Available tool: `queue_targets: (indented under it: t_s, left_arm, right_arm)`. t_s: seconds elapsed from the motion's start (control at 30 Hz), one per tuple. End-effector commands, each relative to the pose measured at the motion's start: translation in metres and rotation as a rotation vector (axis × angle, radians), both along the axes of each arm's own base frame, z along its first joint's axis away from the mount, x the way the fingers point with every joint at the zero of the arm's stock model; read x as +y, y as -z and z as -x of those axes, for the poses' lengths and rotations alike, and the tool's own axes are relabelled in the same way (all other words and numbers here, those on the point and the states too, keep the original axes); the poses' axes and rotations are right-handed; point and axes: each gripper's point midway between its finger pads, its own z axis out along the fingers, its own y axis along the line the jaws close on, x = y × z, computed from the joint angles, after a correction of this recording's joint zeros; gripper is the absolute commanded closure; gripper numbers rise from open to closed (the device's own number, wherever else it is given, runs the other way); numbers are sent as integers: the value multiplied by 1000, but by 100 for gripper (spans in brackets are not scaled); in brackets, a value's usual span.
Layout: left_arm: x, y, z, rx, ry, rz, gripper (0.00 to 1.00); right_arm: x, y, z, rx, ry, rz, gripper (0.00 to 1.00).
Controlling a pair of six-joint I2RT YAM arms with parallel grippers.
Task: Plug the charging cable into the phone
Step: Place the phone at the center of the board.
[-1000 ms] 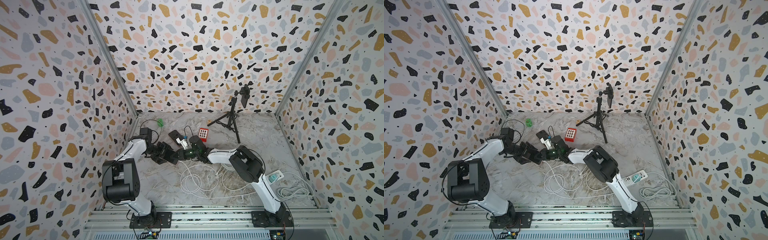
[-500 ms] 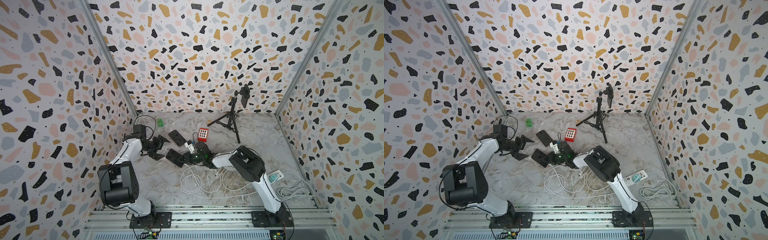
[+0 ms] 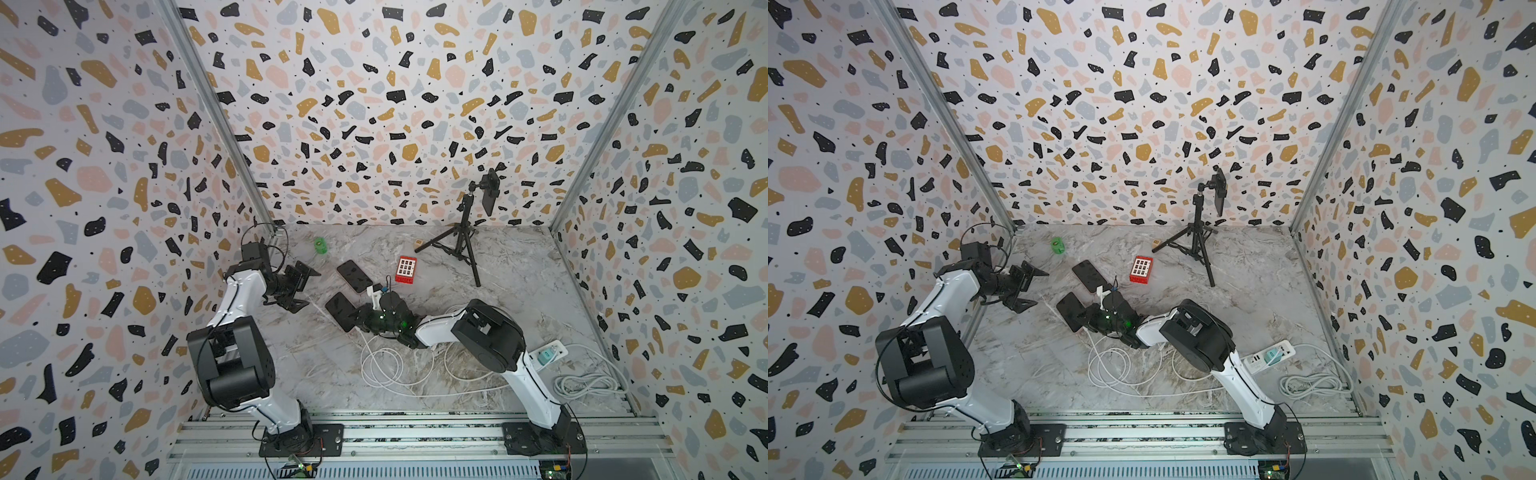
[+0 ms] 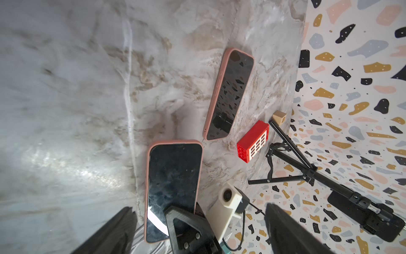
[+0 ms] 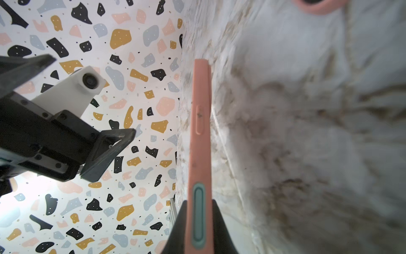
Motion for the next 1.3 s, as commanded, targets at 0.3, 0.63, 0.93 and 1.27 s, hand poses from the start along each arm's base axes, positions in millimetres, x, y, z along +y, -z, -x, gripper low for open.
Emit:
queue_targets:
  t_s: [0.3, 0.63, 0.93, 1.27]
  left_arm:
    - [33, 24, 16, 57, 0, -74, 4]
    - [38, 25, 15, 54, -3, -110, 4]
    - [48, 13, 13, -12, 18, -209, 0]
    - [48, 15, 12, -17, 47, -256, 0]
  right_arm:
    - [40, -9, 16, 14, -34, -83, 94]
    - [29, 20, 19, 42, -21, 25, 54]
    - [-20, 4, -2, -99, -8, 254, 32]
    - [-43, -18, -5, -189, -59, 428, 28]
